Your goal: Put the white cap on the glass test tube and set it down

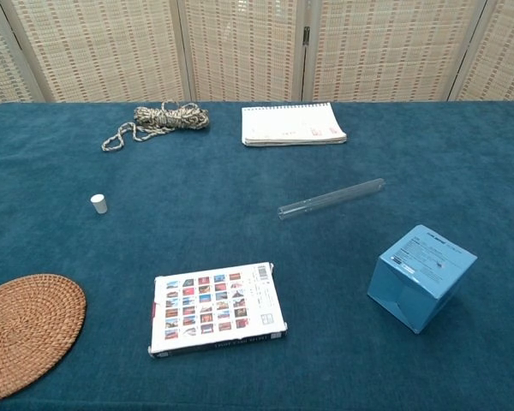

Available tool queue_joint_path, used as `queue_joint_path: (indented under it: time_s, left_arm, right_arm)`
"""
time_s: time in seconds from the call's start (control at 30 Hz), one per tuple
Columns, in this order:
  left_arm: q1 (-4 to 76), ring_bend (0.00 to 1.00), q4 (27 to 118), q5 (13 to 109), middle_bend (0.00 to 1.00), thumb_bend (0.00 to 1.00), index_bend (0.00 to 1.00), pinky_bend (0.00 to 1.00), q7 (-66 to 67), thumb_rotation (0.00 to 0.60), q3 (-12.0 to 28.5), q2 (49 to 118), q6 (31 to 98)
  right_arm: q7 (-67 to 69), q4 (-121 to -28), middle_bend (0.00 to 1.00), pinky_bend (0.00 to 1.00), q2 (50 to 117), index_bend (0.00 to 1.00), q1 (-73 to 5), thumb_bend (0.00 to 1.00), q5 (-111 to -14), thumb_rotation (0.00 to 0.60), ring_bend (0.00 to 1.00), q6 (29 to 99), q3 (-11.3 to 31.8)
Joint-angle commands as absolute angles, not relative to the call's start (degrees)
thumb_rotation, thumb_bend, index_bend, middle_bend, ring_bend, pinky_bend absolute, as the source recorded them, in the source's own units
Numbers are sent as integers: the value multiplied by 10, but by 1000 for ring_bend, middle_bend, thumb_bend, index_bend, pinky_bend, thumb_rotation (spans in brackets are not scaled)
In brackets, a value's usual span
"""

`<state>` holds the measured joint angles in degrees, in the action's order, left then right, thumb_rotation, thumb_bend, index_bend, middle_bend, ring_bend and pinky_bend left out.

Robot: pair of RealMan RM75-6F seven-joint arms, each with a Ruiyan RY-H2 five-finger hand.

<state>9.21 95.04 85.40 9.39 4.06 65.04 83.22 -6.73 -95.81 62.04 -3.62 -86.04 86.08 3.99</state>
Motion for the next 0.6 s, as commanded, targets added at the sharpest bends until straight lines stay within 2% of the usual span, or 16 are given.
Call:
queue_joint_path:
  time_s: [0.03, 0.2, 0.37, 0.4, 0.53, 0.57, 0.6]
  left_arm:
    - [92, 199, 951, 853, 229, 340, 203, 148, 94, 600, 40, 651, 831]
    - [94, 199, 950, 853, 229, 340, 203, 148, 94, 600, 40, 652, 829]
    - [94, 199, 950, 854, 229, 340, 203, 148, 94, 600, 39, 653, 831]
    - [94, 199, 951, 854, 229, 340, 203, 148, 94, 600, 39, 653, 831]
    - [94, 199, 952, 853, 229, 339, 203, 148, 94, 600, 40, 653, 834]
    - [93, 199, 953, 854, 229, 340, 203, 148, 95, 600, 40, 652, 834]
    - [93, 199, 954, 854, 229, 340, 203, 148, 97, 600, 39, 651, 834]
  right_arm:
    - [-67, -963, 344, 422, 617, 296, -42, 314, -862, 600, 312, 856, 43]
    - [-71, -982, 347, 422, 597, 295, -72, 314, -868, 600, 314, 819, 52]
    - [-64, -1007, 378, 435, 566, 296, -130, 314, -867, 600, 340, 743, 71]
    - [-62, -1009, 392, 455, 563, 296, -142, 313, -867, 600, 359, 728, 75]
    - [-51, -1010, 468, 653, 553, 296, -199, 314, -860, 600, 493, 655, 93]
    - [-46, -1006, 472, 663, 553, 296, -218, 314, -857, 600, 500, 633, 98]
    - [-41, -1004, 492, 715, 554, 296, -231, 314, -855, 600, 539, 616, 102]
